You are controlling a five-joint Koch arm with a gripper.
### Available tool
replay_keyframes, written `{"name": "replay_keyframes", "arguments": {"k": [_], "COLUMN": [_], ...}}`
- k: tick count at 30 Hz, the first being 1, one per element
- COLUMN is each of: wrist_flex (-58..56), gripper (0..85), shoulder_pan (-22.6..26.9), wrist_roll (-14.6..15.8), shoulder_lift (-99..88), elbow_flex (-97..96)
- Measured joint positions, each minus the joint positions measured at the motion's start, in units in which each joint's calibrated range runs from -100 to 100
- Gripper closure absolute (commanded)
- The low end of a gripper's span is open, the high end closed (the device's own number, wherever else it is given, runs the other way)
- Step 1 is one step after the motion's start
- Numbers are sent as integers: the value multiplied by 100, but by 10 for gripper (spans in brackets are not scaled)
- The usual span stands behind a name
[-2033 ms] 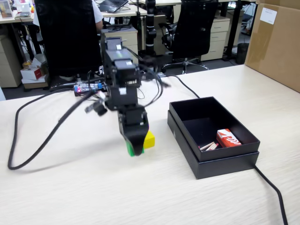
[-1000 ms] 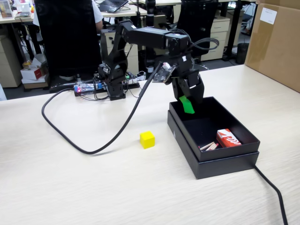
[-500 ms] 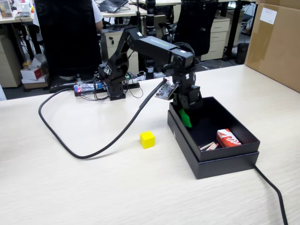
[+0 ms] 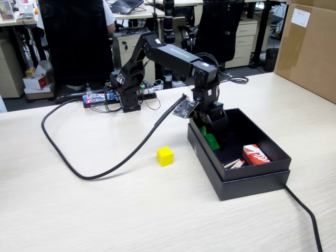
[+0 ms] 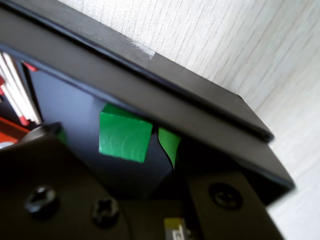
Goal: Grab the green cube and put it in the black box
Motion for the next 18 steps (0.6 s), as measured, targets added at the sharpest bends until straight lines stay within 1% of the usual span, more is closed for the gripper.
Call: {"name": "replay_keyframes", "arguments": {"k": [2, 3, 5, 9, 14, 16, 18], "wrist_flex": [-39, -46, -54, -62, -62, 15, 46], "gripper": [399, 399, 400, 402, 403, 403, 403], "shoulder_pan": [-5, -29, -54, -186, -415, -606, -796], "wrist_roll": [20, 24, 24, 20, 10, -15, -29], "shoulder_lift": [-401, -1230, -1528, -3275, -5773, -6796, -7586], "elbow_flex": [-9, 0, 91, 55, -1387, -2200, -2474]}}
